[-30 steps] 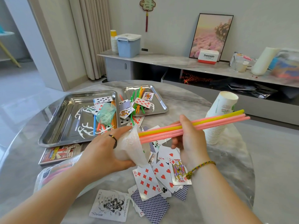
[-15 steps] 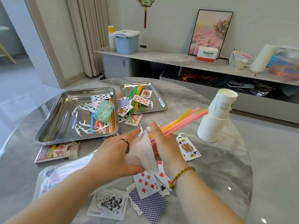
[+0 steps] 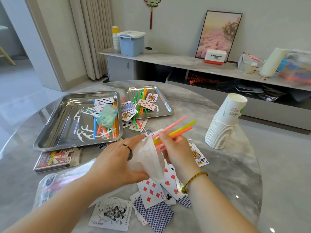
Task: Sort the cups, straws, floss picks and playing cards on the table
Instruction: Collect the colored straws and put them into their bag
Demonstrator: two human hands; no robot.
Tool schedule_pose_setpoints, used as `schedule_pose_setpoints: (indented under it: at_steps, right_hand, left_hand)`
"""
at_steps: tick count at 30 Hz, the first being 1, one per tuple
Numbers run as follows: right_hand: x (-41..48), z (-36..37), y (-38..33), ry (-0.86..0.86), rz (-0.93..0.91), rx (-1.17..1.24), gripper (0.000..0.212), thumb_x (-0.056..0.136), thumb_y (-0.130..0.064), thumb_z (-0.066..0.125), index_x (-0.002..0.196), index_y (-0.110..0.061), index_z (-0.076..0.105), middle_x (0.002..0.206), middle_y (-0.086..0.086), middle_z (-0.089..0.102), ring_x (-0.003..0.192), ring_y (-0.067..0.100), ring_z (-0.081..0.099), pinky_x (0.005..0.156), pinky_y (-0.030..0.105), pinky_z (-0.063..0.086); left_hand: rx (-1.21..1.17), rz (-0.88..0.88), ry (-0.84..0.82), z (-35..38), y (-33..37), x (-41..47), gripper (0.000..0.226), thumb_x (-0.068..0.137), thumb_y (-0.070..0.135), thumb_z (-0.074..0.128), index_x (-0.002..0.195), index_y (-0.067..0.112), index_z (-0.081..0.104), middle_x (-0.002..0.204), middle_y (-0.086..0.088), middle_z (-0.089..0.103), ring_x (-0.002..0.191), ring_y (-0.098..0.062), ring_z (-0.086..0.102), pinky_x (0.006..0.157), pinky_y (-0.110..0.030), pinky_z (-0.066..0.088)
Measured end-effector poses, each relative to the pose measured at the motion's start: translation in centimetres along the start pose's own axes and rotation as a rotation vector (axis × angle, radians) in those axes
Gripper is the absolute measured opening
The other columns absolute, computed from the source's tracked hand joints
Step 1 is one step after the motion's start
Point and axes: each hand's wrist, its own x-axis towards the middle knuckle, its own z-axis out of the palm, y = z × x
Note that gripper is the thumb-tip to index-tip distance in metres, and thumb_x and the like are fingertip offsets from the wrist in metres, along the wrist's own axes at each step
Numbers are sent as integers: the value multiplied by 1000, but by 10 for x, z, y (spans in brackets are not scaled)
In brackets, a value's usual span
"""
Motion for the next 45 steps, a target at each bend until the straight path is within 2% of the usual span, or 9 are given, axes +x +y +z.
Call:
schedule_pose_setpoints:
  at_steps: [6, 11, 15, 19, 23, 27, 33, 40, 45]
  right_hand:
    - [6, -10, -6, 147, 35, 57, 30, 91, -46, 40, 78, -20, 47, 51, -3, 38, 26, 1, 28, 32, 12, 22]
    - [9, -18, -6, 80, -15, 0, 25, 92, -21, 48, 69, -12, 52, 48, -3, 39, 28, 0, 31, 32, 12, 23]
    - [1, -2, 0, -75, -111, -90, 28, 88, -10, 57, 60, -11, 52, 37, -11, 54, 32, -1, 49, 35, 10, 37]
    - [-3, 7, 3, -106, -156, -178, 30, 89, -15, 56, 60, -15, 56, 37, -15, 53, 31, -1, 44, 39, 6, 32]
    - [5, -12, -5, -75, -116, -136, 21, 87, -15, 57, 67, -16, 61, 42, -9, 56, 29, 2, 32, 36, 11, 28]
    - [3, -6, 2, -149, -72, -145, 20, 82, 0, 60, 69, -15, 61, 42, -8, 59, 29, 2, 44, 32, 12, 31]
    - [6, 8, 16, -253, -68, -272, 16, 86, 3, 54, 87, -7, 67, 47, -14, 59, 40, -3, 54, 39, 11, 39]
    - [15, -2, 31, -170, -3, -338, 21, 90, 2, 46, 83, -13, 59, 66, -2, 61, 42, -3, 55, 42, 10, 40]
    - [20, 2, 40, -164, -31, -420, 26, 89, -1, 49, 78, -23, 57, 68, -4, 62, 46, -3, 56, 47, 9, 42]
  left_hand:
    - [-2, -21, -5, -4, -2, 0, 88, 60, 46, 78, 114, 57, 8, 95, 34, 29, 97, 2, 35, 80, -12, 25]
    - [-13, -5, -53, 2, -8, 0, 89, 35, 71, 53, 111, 62, 8, 110, 28, 37, 103, 5, 36, 86, -11, 25]
    - [-26, -3, -6, 2, -9, 2, 90, 41, 65, 64, 112, 60, 9, 108, 29, 37, 106, 2, 41, 84, -11, 27]
    - [-33, 2, 49, -1, -8, 4, 87, 60, 43, 79, 116, 57, 15, 91, 40, 28, 95, 3, 36, 72, -7, 29]
    - [-11, -34, 61, -4, -15, 3, 89, 62, 43, 78, 131, 49, 21, 103, 28, 34, 109, -3, 42, 85, -15, 30]
    - [-8, -28, 52, -4, -16, 5, 90, 60, 47, 78, 128, 50, 20, 105, 26, 35, 103, -1, 41, 81, -14, 29]
    - [42, -47, 1, 5, -33, 6, 106, 34, 74, 39, 134, 47, 20, 122, 16, 48, 110, -5, 44, 82, -12, 27]
    - [235, -110, -264, 22, -54, 15, 101, 63, 68, 61, 143, 35, 10, 141, 9, 37, 130, -11, 32, 105, -21, 18]
    - [181, -138, -211, 9, -75, 14, 71, 83, 54, 50, 143, 33, 18, 151, 12, 19, 138, -9, 19, 111, -24, 10]
